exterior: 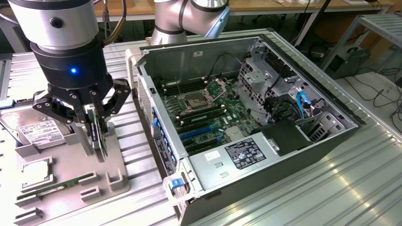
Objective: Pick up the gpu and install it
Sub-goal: 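Pick up the gpu and move the gpu toward the slot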
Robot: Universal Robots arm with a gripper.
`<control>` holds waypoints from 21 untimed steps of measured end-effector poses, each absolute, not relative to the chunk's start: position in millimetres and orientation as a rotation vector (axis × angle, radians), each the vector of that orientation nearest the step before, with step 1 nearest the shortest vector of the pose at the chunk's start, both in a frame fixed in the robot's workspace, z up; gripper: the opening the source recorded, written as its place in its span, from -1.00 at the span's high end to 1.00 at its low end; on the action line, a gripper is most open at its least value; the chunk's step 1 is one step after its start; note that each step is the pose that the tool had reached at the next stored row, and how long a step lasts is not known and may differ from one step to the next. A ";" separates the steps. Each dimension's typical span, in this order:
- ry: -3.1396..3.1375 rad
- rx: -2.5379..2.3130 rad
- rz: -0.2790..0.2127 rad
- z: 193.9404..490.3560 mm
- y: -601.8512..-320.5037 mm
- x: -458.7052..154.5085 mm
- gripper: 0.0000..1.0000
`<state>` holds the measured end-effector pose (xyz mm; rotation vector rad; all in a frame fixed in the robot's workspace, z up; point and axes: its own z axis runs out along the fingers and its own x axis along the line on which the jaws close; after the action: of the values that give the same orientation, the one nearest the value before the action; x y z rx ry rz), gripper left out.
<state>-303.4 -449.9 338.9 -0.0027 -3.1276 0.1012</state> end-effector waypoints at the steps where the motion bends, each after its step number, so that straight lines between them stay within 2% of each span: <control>1: -3.128 -0.003 0.101 339.7 -449.9 -303.4 0.44; 15: -3.128 -0.003 0.098 355.7 -450.0 -303.3 0.44; 19: -3.129 -0.002 0.028 359.1 -450.1 -303.3 0.44; 21: -3.129 -0.002 -0.024 359.8 -450.1 -303.3 0.44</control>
<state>-303.3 -450.1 359.8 -0.0018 -3.1292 -0.0241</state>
